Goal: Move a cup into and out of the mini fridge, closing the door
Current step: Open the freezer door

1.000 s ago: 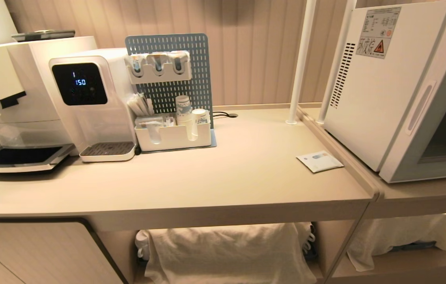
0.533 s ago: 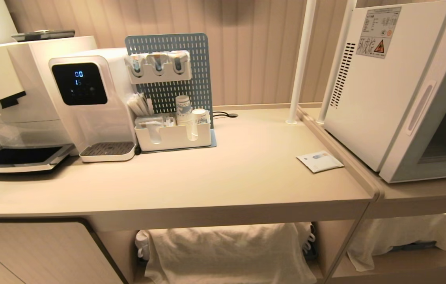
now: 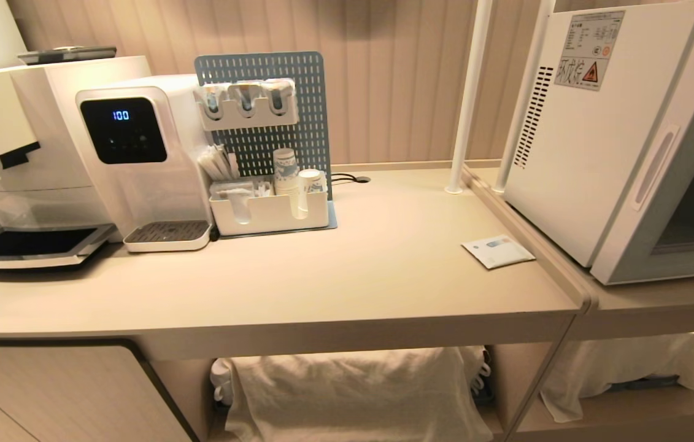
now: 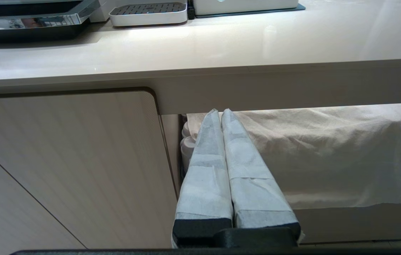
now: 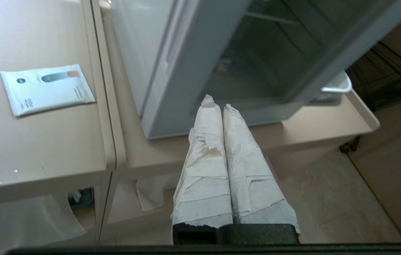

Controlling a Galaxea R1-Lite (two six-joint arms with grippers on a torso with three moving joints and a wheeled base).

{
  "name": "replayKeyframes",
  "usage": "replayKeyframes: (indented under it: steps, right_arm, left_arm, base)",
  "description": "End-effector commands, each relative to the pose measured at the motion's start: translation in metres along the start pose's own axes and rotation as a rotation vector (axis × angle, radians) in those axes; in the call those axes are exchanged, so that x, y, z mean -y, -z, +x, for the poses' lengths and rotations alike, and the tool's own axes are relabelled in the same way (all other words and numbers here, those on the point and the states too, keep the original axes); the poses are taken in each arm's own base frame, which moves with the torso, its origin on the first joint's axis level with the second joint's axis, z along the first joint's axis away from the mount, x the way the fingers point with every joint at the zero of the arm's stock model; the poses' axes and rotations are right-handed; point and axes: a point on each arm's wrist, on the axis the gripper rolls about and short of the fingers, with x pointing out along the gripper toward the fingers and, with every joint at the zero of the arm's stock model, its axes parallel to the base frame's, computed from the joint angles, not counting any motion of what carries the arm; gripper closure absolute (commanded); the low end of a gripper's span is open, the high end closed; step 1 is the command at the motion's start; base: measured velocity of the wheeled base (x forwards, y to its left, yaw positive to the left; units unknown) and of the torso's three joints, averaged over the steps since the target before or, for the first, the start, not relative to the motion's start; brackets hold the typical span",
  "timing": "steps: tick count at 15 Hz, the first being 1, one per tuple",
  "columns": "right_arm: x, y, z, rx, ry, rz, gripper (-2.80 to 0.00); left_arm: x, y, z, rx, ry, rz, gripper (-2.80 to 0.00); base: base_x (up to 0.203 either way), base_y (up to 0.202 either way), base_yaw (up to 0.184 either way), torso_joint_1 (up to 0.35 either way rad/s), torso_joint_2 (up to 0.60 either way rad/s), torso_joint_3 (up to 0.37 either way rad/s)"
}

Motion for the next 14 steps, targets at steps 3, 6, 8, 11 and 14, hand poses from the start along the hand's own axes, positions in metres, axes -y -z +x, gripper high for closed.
replayKeyframes:
  steps: [3,6,8,11,14]
  right_arm:
    - [-0.024,-0.015,0.054,-0.027,-0.024,-0.044,0.00]
    - [-0.036,-0.025,0.083,-0.030,-0.022,-0.093,0.00]
    - [-0.040,-0.030,0.098,-0.034,0.013,-0.196,0.00]
    - [-0.045,-0.034,0.115,-0.020,0.034,-0.217,0.00]
    - [-0.043,-0.027,0.137,-0.068,0.052,-0.266,0.00]
  left_arm:
    - [0.000,0.000,0.000,0.000,0.000,0.001,0.00]
    - [0.000,0.000,0.000,0.000,0.000,0.001,0.00]
    - [0.000,0.000,0.000,0.000,0.000,0.000,0.00]
    - [0.000,0.000,0.000,0.000,0.000,0.000,0.00]
    - [0.000,0.000,0.000,0.000,0.000,0.000,0.00]
  base:
    - [0.000,0.000,0.000,0.000,0.00,0.000]
    - [0.000,0.000,0.000,0.000,0.00,0.000]
    - [0.000,0.000,0.000,0.000,0.00,0.000]
    - [0.000,0.000,0.000,0.000,0.00,0.000]
    - [0.000,0.000,0.000,0.000,0.00,0.000]
